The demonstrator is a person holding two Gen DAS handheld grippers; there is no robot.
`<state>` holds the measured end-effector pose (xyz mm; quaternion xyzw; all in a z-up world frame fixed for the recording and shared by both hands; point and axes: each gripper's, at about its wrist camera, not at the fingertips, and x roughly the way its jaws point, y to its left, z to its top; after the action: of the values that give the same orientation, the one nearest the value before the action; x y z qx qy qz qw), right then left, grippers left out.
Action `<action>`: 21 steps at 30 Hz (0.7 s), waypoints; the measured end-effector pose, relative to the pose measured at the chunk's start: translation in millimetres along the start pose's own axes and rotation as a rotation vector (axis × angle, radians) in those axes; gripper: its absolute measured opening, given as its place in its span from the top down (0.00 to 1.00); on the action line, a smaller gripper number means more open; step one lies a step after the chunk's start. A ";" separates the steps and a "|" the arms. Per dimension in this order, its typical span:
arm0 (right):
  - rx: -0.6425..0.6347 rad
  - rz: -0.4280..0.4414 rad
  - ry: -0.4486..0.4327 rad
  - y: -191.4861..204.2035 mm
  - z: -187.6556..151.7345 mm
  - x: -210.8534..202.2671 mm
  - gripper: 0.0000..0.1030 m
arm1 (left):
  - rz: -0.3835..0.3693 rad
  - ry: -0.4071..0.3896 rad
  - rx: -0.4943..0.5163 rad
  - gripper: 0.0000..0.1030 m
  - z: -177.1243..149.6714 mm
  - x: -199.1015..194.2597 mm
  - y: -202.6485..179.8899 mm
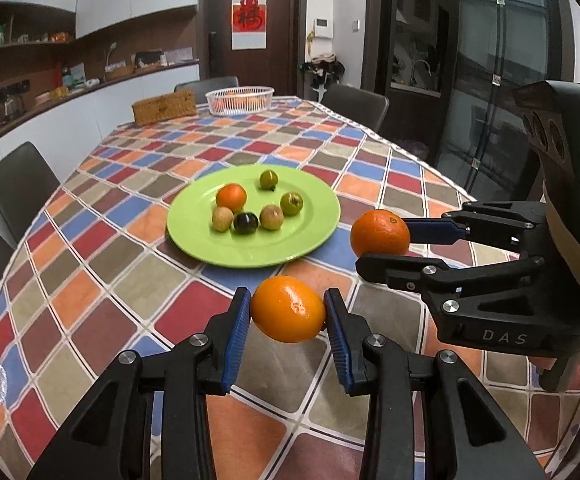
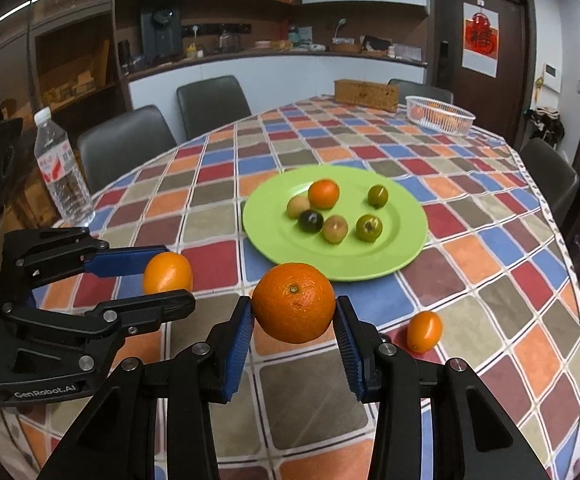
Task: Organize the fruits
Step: 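Carry orange onto green plate with left tool while right tool carries mandarin there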
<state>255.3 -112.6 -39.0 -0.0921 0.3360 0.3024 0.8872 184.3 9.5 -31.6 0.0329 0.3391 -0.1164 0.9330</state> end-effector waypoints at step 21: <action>0.063 -0.061 -0.120 -6.4 46.3 -20.1 0.59 | 0.023 -0.109 -0.001 0.64 59.4 -3.3 17.2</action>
<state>272.3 -110.3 8.9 -0.0561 0.2888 0.2696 0.9169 223.2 18.5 15.8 0.0298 0.2876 -0.1072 0.9513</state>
